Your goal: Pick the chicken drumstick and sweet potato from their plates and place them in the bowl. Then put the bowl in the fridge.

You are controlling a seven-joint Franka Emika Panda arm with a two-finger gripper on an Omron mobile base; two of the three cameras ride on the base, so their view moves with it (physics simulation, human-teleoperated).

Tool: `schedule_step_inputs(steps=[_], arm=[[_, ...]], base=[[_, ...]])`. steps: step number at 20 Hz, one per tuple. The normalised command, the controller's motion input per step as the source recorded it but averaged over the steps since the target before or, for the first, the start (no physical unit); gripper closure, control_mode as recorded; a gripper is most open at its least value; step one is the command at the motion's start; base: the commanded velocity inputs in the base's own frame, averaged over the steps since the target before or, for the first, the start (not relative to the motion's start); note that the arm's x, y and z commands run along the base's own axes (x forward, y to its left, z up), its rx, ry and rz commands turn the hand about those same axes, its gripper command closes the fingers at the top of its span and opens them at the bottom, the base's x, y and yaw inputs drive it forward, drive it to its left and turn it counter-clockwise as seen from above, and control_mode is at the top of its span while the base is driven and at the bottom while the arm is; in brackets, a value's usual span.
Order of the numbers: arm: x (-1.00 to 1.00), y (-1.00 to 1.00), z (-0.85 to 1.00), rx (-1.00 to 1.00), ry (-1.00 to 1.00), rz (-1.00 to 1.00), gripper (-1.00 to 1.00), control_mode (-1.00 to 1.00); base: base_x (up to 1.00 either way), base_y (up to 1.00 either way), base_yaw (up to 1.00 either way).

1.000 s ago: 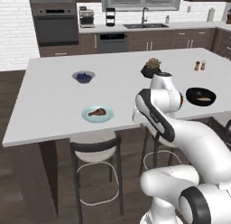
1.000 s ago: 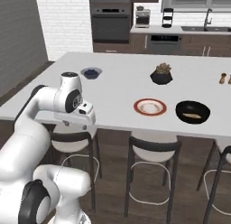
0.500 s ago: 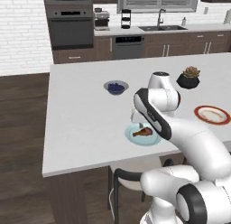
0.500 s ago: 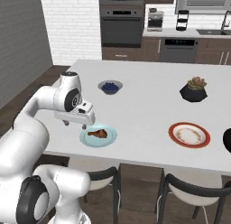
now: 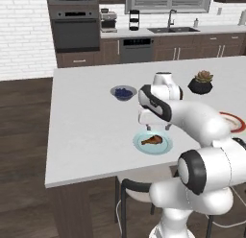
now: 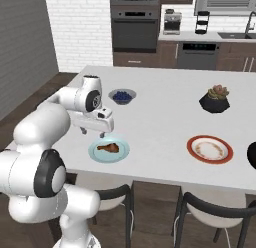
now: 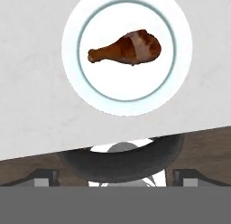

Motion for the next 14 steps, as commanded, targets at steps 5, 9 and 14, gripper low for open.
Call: schedule_step_inputs(steps=[5, 9, 14], arm=[[0.14, -0.18, -0.40, -0.01, 0.00, 0.63, -1.00, -1.00], [0.00, -0.02, -0.37, -0.03, -0.01, 0.77, -1.00, -1.00], [0.18, 0.00, -0.16, 0.00, 0.00, 0.65, -1.00, -1.00]], base=[[0.00, 0.00, 0.00], [0.00, 0.00, 0.00], [0.00, 0.00, 0.00]])
